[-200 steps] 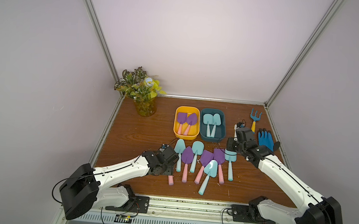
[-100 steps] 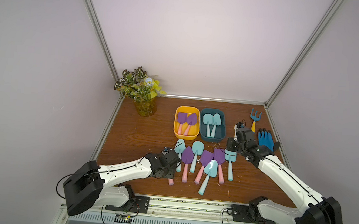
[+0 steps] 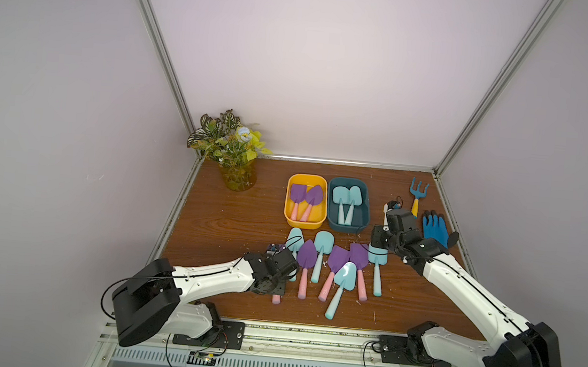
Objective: Sort the small shovels by color and place them into the storage box
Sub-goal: Pick up the shovel from the center of the board.
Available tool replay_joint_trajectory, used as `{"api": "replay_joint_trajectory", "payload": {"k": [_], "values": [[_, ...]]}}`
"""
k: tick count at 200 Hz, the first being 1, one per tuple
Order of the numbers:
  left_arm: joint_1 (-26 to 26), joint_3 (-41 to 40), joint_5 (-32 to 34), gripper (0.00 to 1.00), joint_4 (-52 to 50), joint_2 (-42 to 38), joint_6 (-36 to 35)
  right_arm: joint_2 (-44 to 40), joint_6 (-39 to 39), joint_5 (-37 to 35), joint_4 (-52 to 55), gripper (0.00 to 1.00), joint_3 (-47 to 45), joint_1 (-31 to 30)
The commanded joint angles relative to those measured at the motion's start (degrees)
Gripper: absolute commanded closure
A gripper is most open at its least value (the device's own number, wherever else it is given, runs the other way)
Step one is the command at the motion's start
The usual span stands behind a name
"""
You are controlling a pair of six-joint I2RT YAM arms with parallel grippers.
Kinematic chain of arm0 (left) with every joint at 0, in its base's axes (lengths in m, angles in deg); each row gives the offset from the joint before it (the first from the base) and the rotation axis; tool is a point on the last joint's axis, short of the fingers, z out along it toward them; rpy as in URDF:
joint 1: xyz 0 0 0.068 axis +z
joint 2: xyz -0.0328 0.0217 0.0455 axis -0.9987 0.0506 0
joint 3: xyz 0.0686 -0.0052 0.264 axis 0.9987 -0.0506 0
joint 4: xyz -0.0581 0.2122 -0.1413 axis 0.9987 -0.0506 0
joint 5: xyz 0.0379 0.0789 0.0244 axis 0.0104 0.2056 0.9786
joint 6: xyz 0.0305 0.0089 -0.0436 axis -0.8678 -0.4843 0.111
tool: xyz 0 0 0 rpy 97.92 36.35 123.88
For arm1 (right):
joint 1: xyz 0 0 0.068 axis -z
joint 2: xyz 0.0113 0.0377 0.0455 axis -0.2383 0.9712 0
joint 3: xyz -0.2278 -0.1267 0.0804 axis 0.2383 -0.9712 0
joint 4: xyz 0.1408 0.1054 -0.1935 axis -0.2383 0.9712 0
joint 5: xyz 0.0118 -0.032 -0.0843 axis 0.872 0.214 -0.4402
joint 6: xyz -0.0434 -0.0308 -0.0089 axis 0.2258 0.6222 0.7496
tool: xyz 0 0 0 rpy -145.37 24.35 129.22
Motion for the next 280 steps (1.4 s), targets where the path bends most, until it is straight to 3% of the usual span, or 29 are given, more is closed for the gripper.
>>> {"api": "replay_joint_trajectory", "payload": {"k": [1,147,219,280], "values": [[-0.6,0.3,1.9,0.48,-0.5,0.5,0.0,-1.4,-0.4,-0.4,-1.3,0.61,-0.4,0.3],[-0.6,2.2,6.0,0.79,-4.6,1.3,-0.6,-0.9,-0.6,-0.2,-2.1,0.61,-0.8,0.2],[0.1,8.9,11.2,1.00,-14.1,-1.5,-1.9,-2.1,-0.9,0.6,-2.5,0.61,-1.4,0.2],[3.3,17.8,11.7,1.00,-15.7,-2.6,-9.1,-5.6,-0.9,0.1,-1.1,0.62,-2.6,0.2]]}}
